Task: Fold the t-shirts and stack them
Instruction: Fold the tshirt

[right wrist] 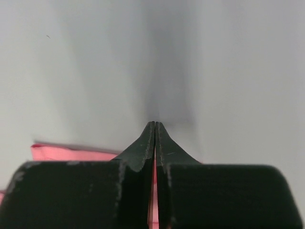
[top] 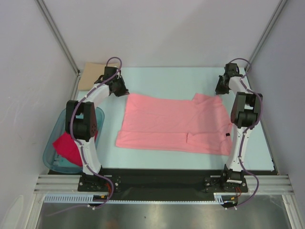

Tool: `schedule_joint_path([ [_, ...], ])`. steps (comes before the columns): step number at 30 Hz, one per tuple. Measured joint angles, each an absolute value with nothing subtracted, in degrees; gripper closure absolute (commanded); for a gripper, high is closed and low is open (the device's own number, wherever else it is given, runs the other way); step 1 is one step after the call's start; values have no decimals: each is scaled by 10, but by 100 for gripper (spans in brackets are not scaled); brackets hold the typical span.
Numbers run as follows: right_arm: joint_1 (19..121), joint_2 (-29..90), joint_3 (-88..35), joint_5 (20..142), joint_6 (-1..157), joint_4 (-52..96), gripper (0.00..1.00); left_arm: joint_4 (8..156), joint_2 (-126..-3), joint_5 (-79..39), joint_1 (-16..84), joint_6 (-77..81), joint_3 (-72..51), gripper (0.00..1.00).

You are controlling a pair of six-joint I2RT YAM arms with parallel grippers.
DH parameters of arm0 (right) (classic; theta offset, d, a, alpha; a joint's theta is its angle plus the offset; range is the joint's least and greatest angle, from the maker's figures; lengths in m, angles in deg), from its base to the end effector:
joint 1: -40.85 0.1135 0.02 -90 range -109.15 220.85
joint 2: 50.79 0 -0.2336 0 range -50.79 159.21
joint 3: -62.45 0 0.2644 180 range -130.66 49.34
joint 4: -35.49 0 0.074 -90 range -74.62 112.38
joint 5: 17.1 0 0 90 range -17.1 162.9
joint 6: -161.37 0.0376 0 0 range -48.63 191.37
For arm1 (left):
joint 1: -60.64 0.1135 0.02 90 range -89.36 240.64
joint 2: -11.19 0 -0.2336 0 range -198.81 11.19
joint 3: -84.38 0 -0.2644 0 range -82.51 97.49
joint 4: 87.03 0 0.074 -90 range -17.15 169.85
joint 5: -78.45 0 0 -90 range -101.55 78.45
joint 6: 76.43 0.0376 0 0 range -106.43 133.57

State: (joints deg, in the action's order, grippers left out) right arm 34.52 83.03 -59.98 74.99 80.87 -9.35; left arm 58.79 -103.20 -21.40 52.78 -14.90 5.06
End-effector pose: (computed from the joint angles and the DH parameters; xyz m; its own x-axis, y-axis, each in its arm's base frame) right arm 0.5000 -0.0541 0.1371 -0.8000 0.2547 -0.5432 0.2252 0.9667 0.1216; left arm 0.4427 -0.0676 0.1812 -0.7644 -0.3686 -0.5290 -0.1320 0.8925 -0.4312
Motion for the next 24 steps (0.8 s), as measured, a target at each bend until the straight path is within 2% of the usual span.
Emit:
schedule_joint_path([
  [13,341,739,-554,797,846,-20,100,589,-1032,-220,528,-150,51,100],
  [16,342,745,-592,780,848,-70,88,592,-1033,-224,528,-151,51,100],
  [17,341,754,-620,771,848,-98,67,592,-1033,-225,528,-151,51,100],
  [18,341,763,-645,757,849,-119,58,593,-1034,-226,528,-151,51,100],
  [20,339,771,-665,732,850,-146,49,596,-1036,-227,528,-154,51,100],
  [22,335,773,-666,720,857,-171,47,598,-1039,-228,528,-155,51,100],
  [24,326,782,-666,716,877,-192,41,599,-1042,-229,528,-156,51,100],
])
